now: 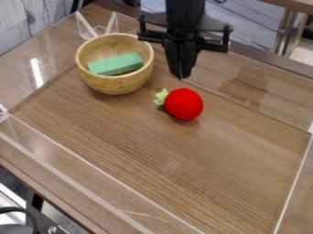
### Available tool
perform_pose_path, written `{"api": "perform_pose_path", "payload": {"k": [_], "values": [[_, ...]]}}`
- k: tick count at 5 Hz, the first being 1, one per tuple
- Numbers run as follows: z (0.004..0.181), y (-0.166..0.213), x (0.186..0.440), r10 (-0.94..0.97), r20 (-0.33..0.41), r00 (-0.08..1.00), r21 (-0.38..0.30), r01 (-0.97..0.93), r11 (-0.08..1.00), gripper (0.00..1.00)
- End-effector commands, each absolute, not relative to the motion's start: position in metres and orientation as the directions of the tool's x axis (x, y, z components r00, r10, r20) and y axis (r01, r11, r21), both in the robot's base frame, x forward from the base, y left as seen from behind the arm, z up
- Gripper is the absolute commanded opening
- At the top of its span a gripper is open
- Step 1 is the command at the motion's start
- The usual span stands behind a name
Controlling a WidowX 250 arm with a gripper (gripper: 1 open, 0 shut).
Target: Move the red fruit to the left
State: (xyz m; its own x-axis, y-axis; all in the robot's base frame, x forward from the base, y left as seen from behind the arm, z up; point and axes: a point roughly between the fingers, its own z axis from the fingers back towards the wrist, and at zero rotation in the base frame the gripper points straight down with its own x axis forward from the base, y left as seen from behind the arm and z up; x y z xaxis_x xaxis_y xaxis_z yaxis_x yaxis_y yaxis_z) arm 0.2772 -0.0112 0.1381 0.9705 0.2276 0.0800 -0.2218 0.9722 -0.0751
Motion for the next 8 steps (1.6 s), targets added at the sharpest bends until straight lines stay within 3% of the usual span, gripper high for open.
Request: {"api": "perform_pose_path", "payload": {"k": [1,2,3,5,7,8], "values": [[0.134,-0.009,0.285,0.290,0.141,0.946,-0.081,-0.281,0.956,1.00],[0.111,-0.009,0.285,0.339,0.132,0.932,-0.069,-0.332,0.941,1.00],[0.124,0.013,0.283,0.337,0.141,0.931,-0.082,-0.328,0.941,0.00],[0.135,0.047,0.277,0.365,0.141,0.920,-0.092,-0.355,0.931,0.00],[0.141,0.027,0.274,0.321,0.130,0.938,-0.117,-0.307,0.944,0.00],[0.129,0.004,0.287,0.310,0.135,0.941,-0.113,-0.297,0.948,1.00]]}}
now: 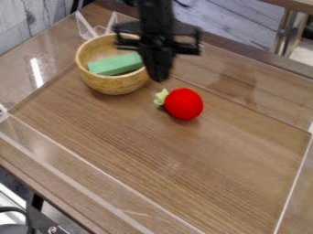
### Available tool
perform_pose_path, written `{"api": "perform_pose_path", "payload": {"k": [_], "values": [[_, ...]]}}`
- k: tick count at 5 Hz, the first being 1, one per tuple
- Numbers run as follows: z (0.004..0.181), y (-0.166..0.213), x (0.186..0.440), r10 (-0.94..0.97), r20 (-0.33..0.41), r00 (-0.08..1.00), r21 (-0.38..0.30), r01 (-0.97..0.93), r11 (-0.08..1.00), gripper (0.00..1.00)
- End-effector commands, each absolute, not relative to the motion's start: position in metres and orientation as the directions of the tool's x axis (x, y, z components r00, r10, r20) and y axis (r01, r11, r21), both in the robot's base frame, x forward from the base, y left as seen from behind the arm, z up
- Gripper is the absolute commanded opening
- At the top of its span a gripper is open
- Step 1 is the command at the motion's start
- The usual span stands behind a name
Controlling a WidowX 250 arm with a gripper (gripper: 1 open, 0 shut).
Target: Move the red fruit to the left
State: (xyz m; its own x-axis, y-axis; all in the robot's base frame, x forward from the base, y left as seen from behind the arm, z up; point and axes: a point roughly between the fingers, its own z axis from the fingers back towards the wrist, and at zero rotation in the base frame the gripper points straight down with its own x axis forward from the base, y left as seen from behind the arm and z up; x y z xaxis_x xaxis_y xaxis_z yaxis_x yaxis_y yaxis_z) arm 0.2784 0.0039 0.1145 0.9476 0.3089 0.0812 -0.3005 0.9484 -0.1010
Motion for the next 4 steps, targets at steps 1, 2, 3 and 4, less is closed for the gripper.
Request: {"api": "perform_pose_path", "payload": {"k": [1,2,3,4], "values": [[0.111,-0.022,0.304,0.323,0.139,0.936,-0.101,-0.311,0.945,1.00],[0.094,-0.037,0.318,0.335,0.177,0.925,-0.106,-0.321,0.941,0.00],[0.093,-0.032,0.326,0.318,0.229,0.920,-0.117,-0.299,0.947,1.00],[0.094,-0.025,0.332,0.326,0.249,0.912,-0.110,-0.308,0.945,1.00]]}}
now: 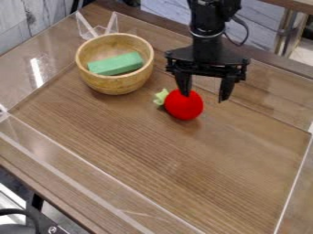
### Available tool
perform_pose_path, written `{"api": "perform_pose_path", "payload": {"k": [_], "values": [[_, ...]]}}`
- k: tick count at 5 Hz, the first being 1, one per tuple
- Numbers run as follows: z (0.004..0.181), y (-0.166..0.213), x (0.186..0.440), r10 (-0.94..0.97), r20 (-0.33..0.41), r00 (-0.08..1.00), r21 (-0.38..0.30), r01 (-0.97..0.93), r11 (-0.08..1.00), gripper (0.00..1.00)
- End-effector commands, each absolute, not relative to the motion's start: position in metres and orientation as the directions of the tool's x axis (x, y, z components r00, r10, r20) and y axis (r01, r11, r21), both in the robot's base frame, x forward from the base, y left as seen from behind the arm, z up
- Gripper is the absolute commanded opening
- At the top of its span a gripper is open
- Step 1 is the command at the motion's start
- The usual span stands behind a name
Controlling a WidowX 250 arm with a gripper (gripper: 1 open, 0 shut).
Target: Move the red fruit to the left
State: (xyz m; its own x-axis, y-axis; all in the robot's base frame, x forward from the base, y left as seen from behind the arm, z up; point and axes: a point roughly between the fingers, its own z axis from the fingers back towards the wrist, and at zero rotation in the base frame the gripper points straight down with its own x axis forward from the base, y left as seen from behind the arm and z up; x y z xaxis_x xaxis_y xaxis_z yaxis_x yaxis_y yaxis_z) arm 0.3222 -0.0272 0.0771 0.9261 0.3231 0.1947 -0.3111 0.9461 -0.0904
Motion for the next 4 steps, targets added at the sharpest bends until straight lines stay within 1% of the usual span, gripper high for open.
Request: {"api": "perform_pose_path", "payload": {"k": [1,2,4], "values": [[0.089,-0.023,0.338,0.301,0.256,0.919,-0.101,-0.285,0.953,1.00],[0.086,-0.020,0.342,0.281,0.264,0.923,-0.094,-0.265,0.960,1.00],[0.070,-0.019,0.343,0.259,0.277,0.925,-0.078,-0.247,0.966,1.00]]}}
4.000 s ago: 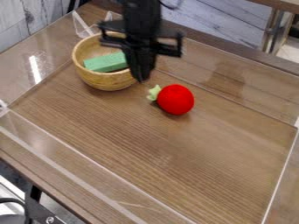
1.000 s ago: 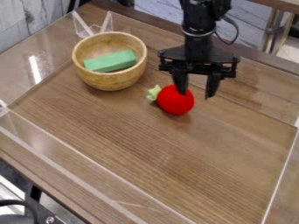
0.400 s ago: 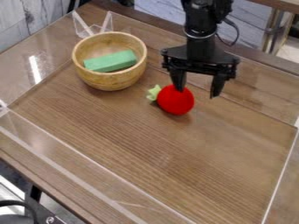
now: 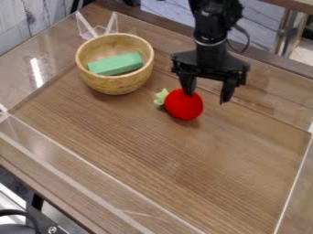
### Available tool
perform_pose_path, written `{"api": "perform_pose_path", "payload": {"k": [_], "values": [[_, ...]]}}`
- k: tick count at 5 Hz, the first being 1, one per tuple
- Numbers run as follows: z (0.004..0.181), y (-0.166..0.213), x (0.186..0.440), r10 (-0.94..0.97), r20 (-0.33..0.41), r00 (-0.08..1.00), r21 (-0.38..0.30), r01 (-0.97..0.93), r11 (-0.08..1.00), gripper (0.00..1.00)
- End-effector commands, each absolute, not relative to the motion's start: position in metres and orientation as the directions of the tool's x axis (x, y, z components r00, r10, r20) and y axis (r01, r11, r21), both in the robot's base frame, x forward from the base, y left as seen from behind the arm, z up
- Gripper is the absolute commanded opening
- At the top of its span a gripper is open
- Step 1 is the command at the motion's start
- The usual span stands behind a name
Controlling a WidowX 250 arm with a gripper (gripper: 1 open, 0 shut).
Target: Move the red fruit to the left
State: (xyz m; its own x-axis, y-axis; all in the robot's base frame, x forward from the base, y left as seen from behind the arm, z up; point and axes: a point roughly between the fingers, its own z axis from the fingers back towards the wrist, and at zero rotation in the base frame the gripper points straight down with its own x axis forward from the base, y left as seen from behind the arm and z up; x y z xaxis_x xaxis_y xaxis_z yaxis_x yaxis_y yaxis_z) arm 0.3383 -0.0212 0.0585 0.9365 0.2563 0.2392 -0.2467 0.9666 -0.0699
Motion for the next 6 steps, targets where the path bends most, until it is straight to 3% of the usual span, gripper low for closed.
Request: {"api": "perform_pose_path", "payload": {"k": [1,2,4,6], "values": [[0.072,-0.016,0.348,0.273,0.281,0.920,-0.071,-0.264,0.962,1.00],[0.076,-0.013,0.353,0.287,0.285,0.915,-0.068,-0.279,0.958,1.00],[0.060,-0.024,0.349,0.380,0.282,0.881,-0.059,-0.379,0.924,1.00],[0.068,-0.023,0.328,0.294,0.288,0.911,-0.070,-0.286,0.956,1.00]]}}
